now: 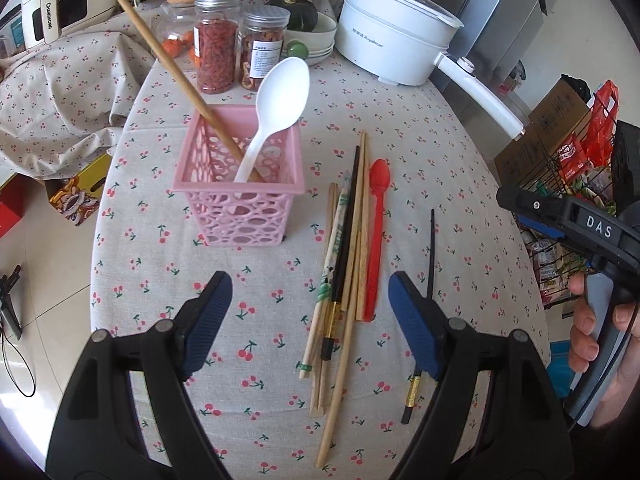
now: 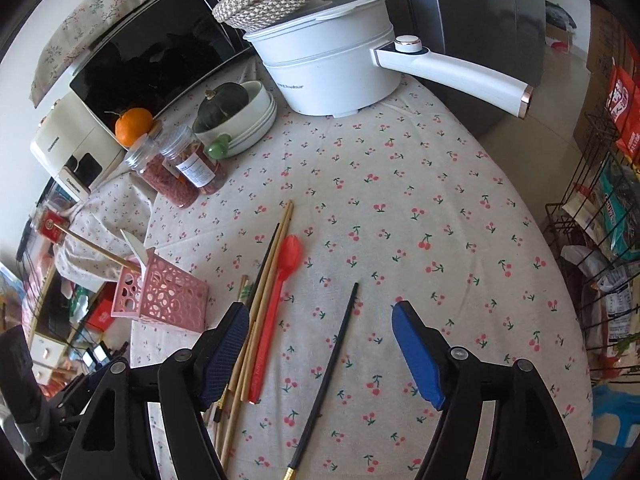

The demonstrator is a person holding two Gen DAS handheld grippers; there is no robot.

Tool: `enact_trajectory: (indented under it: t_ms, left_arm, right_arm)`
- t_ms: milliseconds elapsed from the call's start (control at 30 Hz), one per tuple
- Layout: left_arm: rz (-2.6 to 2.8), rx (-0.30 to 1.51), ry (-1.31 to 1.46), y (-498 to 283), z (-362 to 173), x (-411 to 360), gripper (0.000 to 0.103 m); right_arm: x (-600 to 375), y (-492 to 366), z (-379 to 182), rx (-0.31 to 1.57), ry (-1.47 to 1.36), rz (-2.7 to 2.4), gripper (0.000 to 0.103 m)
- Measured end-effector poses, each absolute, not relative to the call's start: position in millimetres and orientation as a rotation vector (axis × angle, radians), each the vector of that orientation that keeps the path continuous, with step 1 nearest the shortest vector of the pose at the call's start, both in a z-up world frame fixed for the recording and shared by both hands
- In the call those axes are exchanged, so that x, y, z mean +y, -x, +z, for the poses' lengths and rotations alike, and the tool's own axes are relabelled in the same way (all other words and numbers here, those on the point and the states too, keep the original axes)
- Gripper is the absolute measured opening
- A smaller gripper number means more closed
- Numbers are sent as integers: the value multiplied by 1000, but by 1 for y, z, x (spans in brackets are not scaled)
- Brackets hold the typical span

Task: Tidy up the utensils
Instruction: 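Reach the left tool to the loose chopsticks and grasp a wooden chopstick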

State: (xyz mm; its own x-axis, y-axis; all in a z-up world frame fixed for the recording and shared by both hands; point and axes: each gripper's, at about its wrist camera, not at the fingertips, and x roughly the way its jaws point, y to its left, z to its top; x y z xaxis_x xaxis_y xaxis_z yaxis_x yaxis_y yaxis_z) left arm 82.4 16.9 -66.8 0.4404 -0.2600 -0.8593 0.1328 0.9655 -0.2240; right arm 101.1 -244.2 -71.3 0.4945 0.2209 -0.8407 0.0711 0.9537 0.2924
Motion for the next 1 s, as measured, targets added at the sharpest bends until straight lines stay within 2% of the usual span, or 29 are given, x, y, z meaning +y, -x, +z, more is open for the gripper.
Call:
enact_trajectory:
  t_ms: [367,500,567,700,767,800,867,933,1000]
  left_arm:
    - [-288,1085,59,-86,-57,-25,80]
    - [-278,1110,50,-97,-61,-37,75]
    - [-282,1127,70,-106,-64,-45,64]
    - [-290,1168,98,-129,-75,-63,51]
    - [-286,1187,103,-143,-81,-71,38]
    - [-281,1196,105,-150,-84,-74,35]
    - [-267,1210,106,-164,-93,-79,18]
    - [-250,1226,90,-177,-102,-84,9]
    - [-230,1238,67,-187,-110,-89,7]
  right_arm:
    - [-275,-98,-97,1176,-192,54,77]
    - [-285,-99,-99,1184,-200,58,77]
    - [-290,-101,-99,1184,-209,53,77]
    - [-301,-108,-105,1198,-247,39,77]
    - [-305,-111,-109,1208,-259,32,77]
    - [-307,-113,-111,1212,-265,30,77]
    - [-309,-116,-113,1219,-276,26,77]
    - [-312,-118,-115,1222,-288,23,77]
    - [-314,-121,-117,1225,-295,25,77]
